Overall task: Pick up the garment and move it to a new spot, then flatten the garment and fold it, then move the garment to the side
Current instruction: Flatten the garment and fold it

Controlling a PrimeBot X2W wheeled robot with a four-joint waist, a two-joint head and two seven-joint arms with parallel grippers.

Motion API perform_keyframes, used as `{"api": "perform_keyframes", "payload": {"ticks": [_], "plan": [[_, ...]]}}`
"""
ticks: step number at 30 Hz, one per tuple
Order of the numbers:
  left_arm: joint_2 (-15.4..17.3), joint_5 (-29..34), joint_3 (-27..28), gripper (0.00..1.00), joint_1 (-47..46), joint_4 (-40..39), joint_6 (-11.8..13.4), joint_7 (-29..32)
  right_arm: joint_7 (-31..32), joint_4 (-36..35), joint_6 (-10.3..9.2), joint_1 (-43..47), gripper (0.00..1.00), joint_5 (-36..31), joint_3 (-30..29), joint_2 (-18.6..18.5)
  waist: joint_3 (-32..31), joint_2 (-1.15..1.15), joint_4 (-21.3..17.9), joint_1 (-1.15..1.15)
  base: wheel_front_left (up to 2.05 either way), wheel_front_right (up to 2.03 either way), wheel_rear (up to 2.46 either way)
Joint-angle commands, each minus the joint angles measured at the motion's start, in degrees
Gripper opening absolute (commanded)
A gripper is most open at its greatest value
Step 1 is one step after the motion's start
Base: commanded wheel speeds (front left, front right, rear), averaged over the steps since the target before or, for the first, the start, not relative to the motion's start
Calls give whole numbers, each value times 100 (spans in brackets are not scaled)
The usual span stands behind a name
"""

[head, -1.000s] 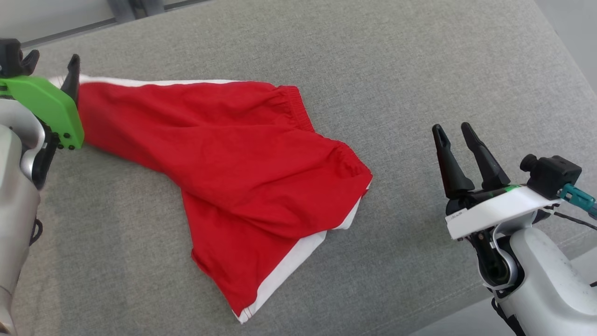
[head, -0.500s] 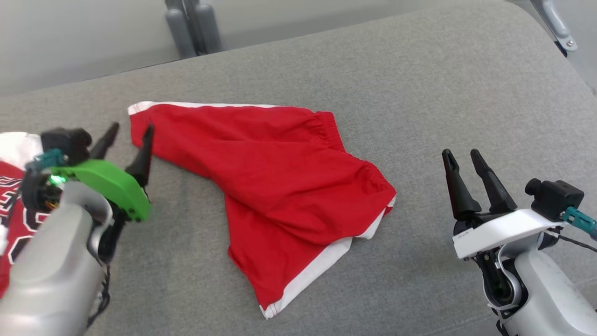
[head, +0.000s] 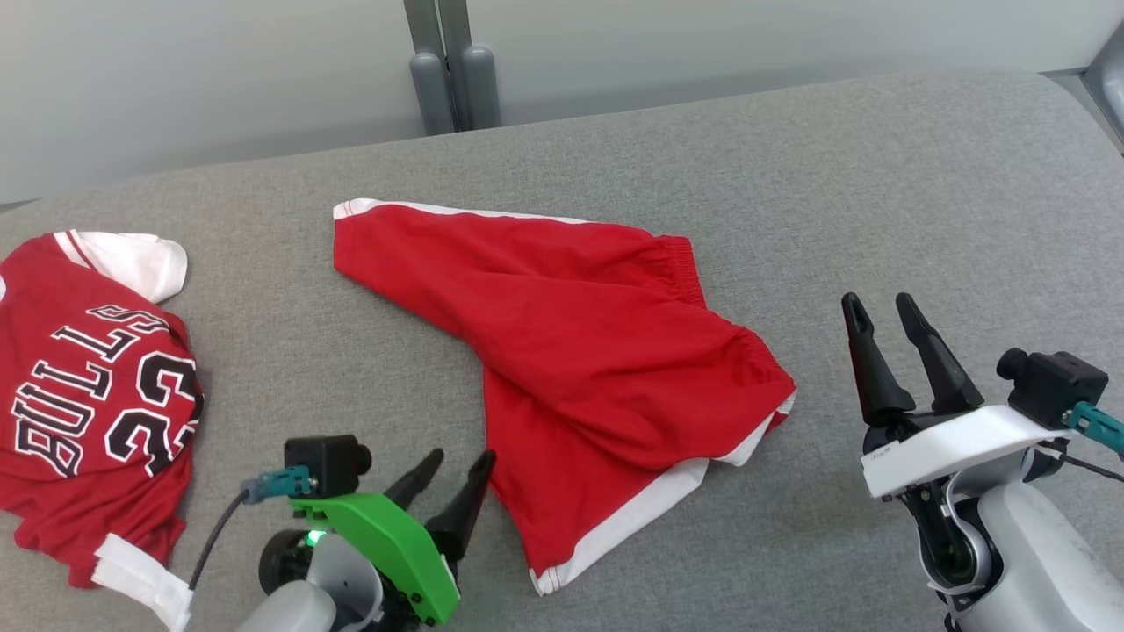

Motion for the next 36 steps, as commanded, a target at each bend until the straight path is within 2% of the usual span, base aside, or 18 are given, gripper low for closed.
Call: {"api": "perform_keyframes", "payload": {"ticks": [1,5,9,15,16,18,25,36], "plan": [[-19,-110,-15,100,143,-173,78,100,-16,-10,3,11,100,29,-12,-38,30,0,-8,0,0,0,0],[-41,-133,-154,100,299,-402,288,355,-16,-14,3,-69,100,2,22,-30,108,0,-39,0,0,0,0],[-106,-212,-218,100,319,-347,362,530,-16,4,3,-96,100,23,48,-32,172,0,-77,0,0,0,0],[-275,-330,-272,100,234,-96,293,610,-16,46,3,-114,100,51,60,-31,234,0,-124,0,0,0,0],[-287,-331,-270,42,212,-56,280,598,-16,51,3,-117,100,52,57,-31,237,0,-126,0,0,0,0],[-321,-326,-239,0,174,2,262,530,-16,69,3,-127,100,60,49,-31,233,0,-127,0,0,0,0],[-38,-464,127,0,202,-52,292,288,-16,86,3,-87,100,68,37,-60,161,0,-96,0,0,0,0],[784,-444,625,0,625,-510,530,92,-16,98,3,1,100,124,88,-167,70,0,-97,0,0,0,0]]}}
